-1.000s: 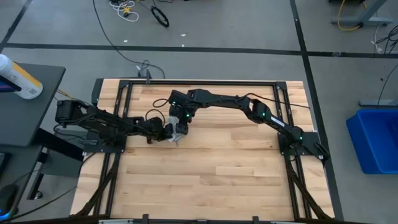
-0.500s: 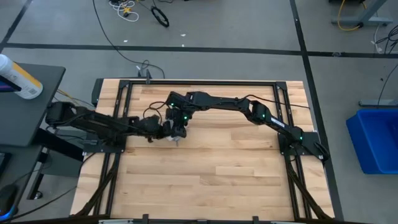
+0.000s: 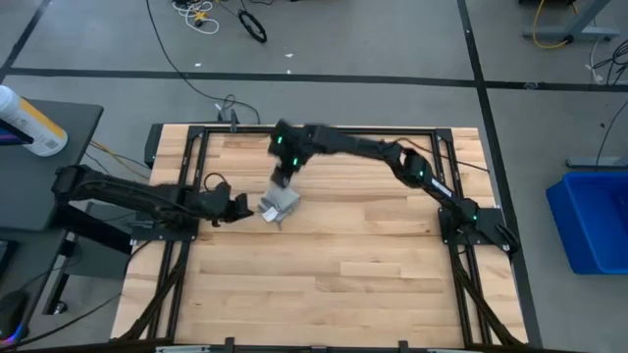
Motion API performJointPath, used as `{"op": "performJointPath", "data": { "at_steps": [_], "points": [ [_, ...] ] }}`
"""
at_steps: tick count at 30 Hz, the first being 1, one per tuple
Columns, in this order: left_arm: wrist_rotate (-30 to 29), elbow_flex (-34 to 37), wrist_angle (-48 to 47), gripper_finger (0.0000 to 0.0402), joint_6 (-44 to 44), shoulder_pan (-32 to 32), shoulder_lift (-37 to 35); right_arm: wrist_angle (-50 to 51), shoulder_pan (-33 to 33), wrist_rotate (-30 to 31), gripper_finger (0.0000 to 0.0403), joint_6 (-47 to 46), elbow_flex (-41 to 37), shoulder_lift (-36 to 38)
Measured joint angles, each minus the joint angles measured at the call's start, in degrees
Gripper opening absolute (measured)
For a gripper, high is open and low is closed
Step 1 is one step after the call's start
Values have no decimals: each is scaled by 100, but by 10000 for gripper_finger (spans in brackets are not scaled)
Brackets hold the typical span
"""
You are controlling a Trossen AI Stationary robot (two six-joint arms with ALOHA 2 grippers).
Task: Fold microfiber towels
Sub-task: Fold the gray microfiber towel
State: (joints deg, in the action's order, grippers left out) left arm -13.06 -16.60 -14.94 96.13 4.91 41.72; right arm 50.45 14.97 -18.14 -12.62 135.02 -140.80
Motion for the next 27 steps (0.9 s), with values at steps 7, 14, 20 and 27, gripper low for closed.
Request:
{"op": "performJointPath", "data": {
  "at_steps": [7, 14, 20, 27],
  "points": [
    [-561, -9, -387, 0, 277, 366, -504, 747, 697, -49, 5, -298, -20, -211],
    [-643, -11, -382, 0, 357, 413, -497, 1053, 60, -300, 2, 365, -72, -461],
    [-506, -11, -315, 0, 324, 413, -499, 1009, -142, 712, 1, 85, -72, -530],
    [363, -11, -429, 0, 205, 643, -499, 1285, 311, -1305, 61, -242, -2, -139]
  ]
}}
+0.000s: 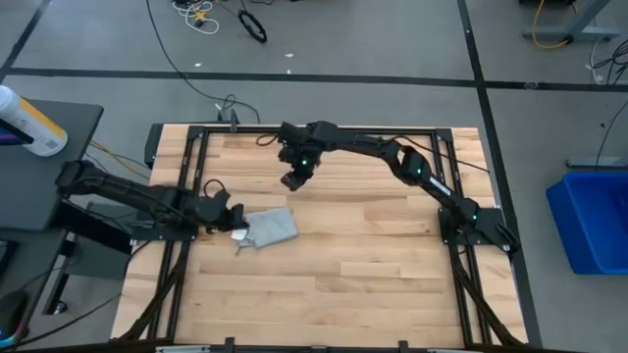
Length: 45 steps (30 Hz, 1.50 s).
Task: Fold microfiber towels
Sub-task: Fold the gray microfiber towel
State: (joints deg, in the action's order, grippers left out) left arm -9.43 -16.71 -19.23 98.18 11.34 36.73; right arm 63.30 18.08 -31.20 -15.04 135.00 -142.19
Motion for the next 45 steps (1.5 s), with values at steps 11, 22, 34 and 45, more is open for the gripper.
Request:
{"op": "performJointPath", "data": {
  "at_steps": [11, 22, 34, 45],
  "points": [
    [133, -2, -835, 22, -29, 255, 523, 268, -194, -473, 265, -1002, -7, 76],
    [587, -8, 194, 5, -289, 143, 2305, 255, -624, -290, 235, -1706, -24, -181],
    [719, -11, 449, 5, -479, 141, 2492, 257, -622, -355, 250, -1719, -1039, -301],
    [865, -2, 521, 12, -482, 141, 2498, -1846, -781, -1357, 248, -2227, -1582, -305]
  ]
}}
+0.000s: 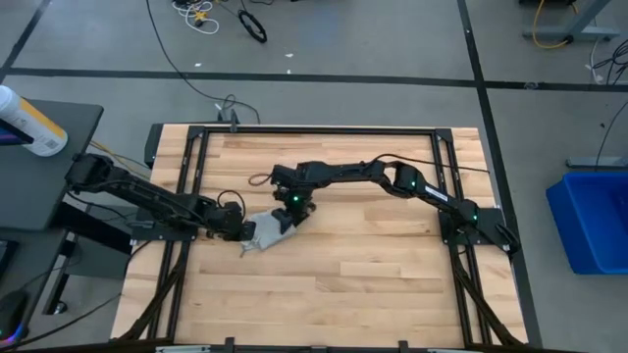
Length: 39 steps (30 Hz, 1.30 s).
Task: Fold microfiber towels
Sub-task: Fold the gray microfiber towel
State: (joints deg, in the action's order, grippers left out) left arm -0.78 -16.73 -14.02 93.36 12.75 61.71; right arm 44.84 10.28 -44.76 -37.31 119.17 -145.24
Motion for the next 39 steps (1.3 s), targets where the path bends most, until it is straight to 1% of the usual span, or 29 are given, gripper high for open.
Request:
{"op": "performJointPath", "data": {
  "at_steps": [2, 5, 8, 11, 13, 15, 16, 17, 21, 23, 24, 28, 31, 35, 39],
  "points": [
    [7, 0, 0, 6, 2, 0, 0, -502, 15, 95, 252, -352, -52, -5],
    [37, 2, 1, 5, 15, 0, 0, -931, 23, 115, 252, -643, -118, -5],
    [54, 2, -3, 13, 20, 0, 0, -1012, -17, 209, 225, -650, -118, -5],
    [59, 2, -7, 15, -22, 0, 1, -831, -53, 211, 163, -622, -122, 52],
    [60, 2, -7, 10, -34, 0, 0, -662, -58, 259, 105, -529, -121, 174],
    [60, 2, 7, 5, -75, 0, 0, -238, -53, 434, 40, -378, -120, 392],
    [63, 3, 16, 5, -94, 0, 0, -50, -37, 583, 24, -274, -119, 503],
    [65, 4, 29, 5, -122, 0, 0, 154, -13, 754, 21, -177, -113, 614],
    [73, 7, 155, 4, -258, 0, 4, 850, 149, 1295, 30, 284, -108, 1035],
    [94, 31, 94, 4, -294, 4, 17, 1088, 201, 1524, 21, 427, -107, 1187],
    [90, 31, 123, 5, -319, 4, 12, 1085, 208, 1600, 15, 473, -106, 1226],
    [84, 24, 215, 4, -337, 4, 13, 1315, 214, 1959, 16, 622, -107, 1243],
    [13, 24, 784, 4, -427, -3, 11, 1580, 141, 2450, 15, 697, -107, 1180],
    [-244, 20, 1609, 3, -510, -196, 9, 1695, 59, 2533, 15, 883, -111, 1159],
    [-310, 13, 2005, 2, -570, -539, 7, 1673, -63, 2534, 15, 924, -107, 1162]
  ]
}}
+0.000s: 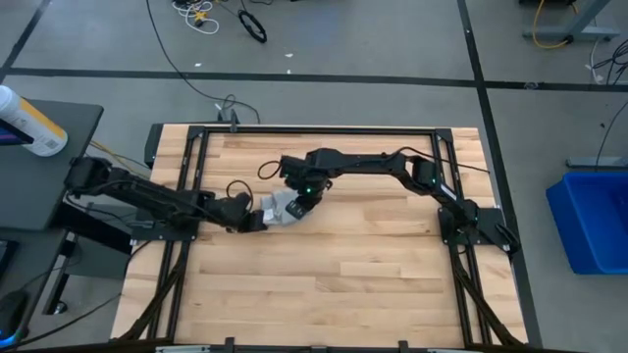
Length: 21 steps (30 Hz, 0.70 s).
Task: Fold microfiber towels
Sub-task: Fold the gray microfiber towel
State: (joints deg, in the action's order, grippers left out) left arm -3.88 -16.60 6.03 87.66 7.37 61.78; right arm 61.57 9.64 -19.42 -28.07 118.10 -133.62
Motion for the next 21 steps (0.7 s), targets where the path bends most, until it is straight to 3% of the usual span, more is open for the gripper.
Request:
{"op": "performJointPath", "data": {
  "at_steps": [5, 11, 21],
  "points": [
    [-25, -2, -403, 1, -22, -421, 91, -12, -97, -4, 15, 247, 0, 0],
    [399, -3, -783, 1, -289, -837, 536, -163, -100, -32, 15, 423, 79, 0],
    [766, -33, 248, 1, -512, -1134, 1499, -565, -96, -124, 15, 354, 417, -111]
  ]
}}
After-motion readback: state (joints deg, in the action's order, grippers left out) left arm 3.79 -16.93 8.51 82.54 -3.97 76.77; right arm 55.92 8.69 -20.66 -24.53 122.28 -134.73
